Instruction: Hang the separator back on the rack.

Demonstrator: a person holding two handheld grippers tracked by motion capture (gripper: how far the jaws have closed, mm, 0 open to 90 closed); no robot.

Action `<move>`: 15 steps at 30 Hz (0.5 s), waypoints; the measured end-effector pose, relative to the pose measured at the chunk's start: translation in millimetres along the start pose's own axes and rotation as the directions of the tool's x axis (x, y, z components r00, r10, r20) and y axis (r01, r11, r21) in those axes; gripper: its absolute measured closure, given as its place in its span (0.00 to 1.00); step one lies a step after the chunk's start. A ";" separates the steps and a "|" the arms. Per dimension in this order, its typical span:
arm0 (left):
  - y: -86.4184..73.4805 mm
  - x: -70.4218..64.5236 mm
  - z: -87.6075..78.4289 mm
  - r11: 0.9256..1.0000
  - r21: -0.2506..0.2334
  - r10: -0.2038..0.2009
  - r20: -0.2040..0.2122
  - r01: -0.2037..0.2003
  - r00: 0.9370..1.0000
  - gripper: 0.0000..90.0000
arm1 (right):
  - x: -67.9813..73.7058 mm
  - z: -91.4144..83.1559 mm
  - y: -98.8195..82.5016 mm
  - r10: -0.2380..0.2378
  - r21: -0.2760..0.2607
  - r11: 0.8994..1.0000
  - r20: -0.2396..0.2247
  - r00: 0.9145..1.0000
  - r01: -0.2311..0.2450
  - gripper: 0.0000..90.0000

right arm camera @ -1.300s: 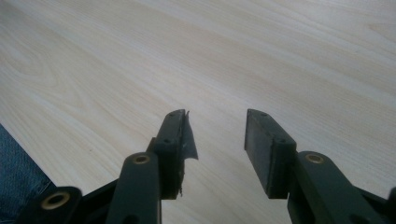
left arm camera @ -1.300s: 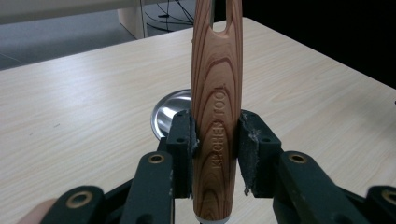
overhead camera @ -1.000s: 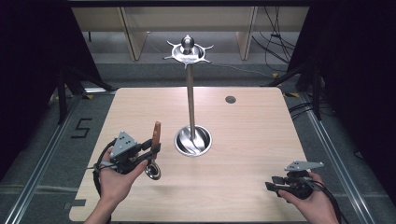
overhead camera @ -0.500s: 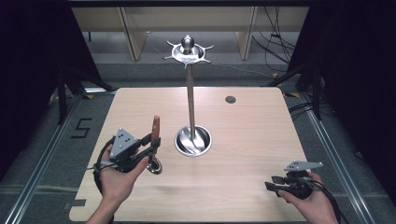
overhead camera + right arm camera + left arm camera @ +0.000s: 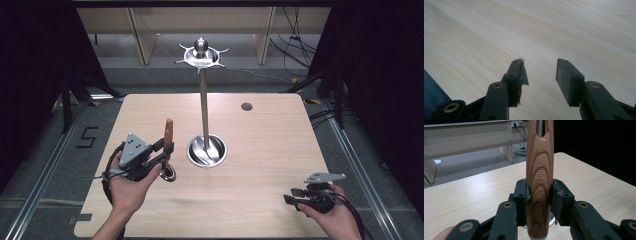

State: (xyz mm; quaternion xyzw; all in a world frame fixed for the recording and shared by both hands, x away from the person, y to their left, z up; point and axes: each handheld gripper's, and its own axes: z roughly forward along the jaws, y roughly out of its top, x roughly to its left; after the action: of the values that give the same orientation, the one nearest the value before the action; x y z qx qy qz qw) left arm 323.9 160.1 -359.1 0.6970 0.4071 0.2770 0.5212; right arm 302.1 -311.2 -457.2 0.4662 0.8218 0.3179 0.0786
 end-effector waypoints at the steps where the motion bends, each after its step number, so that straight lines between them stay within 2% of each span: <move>1: 0.5 -0.1 0.3 1.000 -0.002 0.000 0.000 0.000 1.000 0.75 | 0.0 0.1 0.0 -0.001 0.000 1.000 0.000 1.000 0.001 0.64; 10: 4.0 0.0 2.6 1.000 -0.020 -0.001 -0.007 0.001 1.000 0.75 | 0.0 0.1 -0.1 -0.001 0.000 1.000 0.000 1.000 0.001 0.64; 11: 4.5 0.1 2.8 1.000 -0.022 -0.002 -0.008 0.002 1.000 0.75 | 1.5 0.6 -0.5 0.026 0.002 1.000 -0.013 1.000 -0.026 0.64; 13: 5.3 0.7 3.2 1.000 -0.022 -0.001 -0.007 0.000 1.000 0.75 | 1.5 0.5 -0.4 0.025 0.001 1.000 -0.014 1.000 -0.025 0.64; 14: 5.8 0.8 3.7 1.000 -0.025 -0.002 -0.007 0.002 1.000 0.75 | 0.5 -0.2 0.0 0.006 0.004 1.000 -0.002 1.000 -0.006 0.64; 15: 6.1 1.0 4.2 1.000 -0.028 -0.004 -0.007 0.004 1.000 0.75 | 1.2 0.6 -0.5 0.025 -0.001 1.000 -0.014 1.000 -0.025 0.64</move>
State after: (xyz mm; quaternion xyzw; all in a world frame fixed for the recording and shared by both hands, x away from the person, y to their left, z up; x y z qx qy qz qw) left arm 329.5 158.1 -354.6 0.6878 0.4062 0.2842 0.5302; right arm 301.3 -310.2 -457.8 0.4741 0.8163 0.3228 0.0692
